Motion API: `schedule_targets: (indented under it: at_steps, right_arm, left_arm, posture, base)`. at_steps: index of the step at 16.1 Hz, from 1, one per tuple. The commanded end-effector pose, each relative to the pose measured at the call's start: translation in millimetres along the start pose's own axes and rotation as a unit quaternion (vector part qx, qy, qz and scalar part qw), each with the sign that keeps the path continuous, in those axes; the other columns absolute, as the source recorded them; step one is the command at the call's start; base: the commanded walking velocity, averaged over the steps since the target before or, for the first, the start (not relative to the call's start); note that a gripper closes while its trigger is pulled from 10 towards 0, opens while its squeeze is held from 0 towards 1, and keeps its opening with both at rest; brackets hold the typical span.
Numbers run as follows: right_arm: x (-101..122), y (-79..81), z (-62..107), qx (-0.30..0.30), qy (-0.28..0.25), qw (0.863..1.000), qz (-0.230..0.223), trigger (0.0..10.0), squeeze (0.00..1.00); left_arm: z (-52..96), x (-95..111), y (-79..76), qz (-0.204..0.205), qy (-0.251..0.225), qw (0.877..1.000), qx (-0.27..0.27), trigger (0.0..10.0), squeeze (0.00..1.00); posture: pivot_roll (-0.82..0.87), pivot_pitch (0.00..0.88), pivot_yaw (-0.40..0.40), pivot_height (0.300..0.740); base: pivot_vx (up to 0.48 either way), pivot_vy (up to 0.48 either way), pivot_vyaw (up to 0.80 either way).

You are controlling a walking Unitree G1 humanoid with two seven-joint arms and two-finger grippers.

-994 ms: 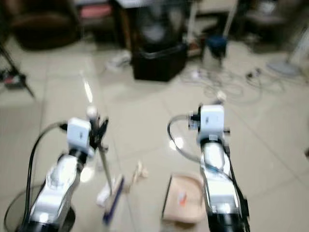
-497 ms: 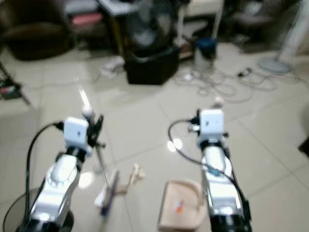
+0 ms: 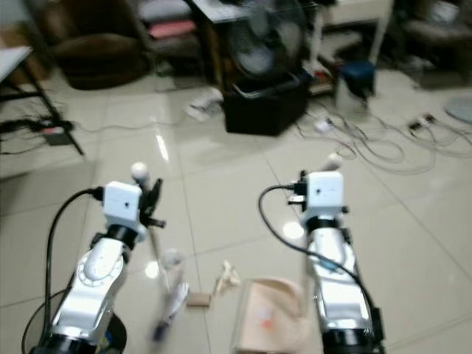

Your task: Sweep floor

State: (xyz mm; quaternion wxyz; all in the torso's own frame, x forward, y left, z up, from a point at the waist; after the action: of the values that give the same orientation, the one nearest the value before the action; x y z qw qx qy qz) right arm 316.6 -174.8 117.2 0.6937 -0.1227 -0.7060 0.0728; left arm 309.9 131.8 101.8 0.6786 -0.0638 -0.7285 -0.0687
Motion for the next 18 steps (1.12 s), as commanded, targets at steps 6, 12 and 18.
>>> schedule_targets:
  at_steps: [6,12,18]
  right_arm:
    - [9,13.0,-0.2,0.024,-0.023,0.999,-0.014,10.0,0.0]
    - [0,17.0,-1.6,0.034,-0.023,0.999,-0.013,10.0,0.0]
    - [-9,9.6,-10.6,0.007,-0.031,0.999,-0.005,10.0,0.0]
  left_arm:
    - [-1.9,10,12.7,-0.024,-0.017,0.999,0.013,10.0,0.0]
    - [-11.9,-3,19.3,-0.008,0.006,0.999,0.035,10.0,0.0]
    - [-17.9,-9,33.0,0.005,0.0,0.996,0.09,10.0,0.0]
  posture:
    - [-0.12,0.0,0.058,0.74]
    - [-0.12,0.0,0.068,0.74]
    - [-0.09,0.048,0.083,0.74]
  base:
    - [0.368,0.0,0.0]
    - [0.111,0.0,0.0]
    - [0.0,0.0,0.0]
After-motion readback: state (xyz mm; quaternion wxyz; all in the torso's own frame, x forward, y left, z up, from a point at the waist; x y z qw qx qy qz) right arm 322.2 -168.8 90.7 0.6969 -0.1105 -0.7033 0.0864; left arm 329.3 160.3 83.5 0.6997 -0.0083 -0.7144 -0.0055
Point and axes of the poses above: a point about 5 cm out from each wrist's last joint towards the gripper, its own z axis pointing back from the gripper into the wrist, its own x axis along the axis of the wrist's last joint, y = z × x, the point moved 3 cm from there along -z, pointing out of the wrist towards the gripper, and after that the axes turned 7 degrees about z, right-handed, at the moved point
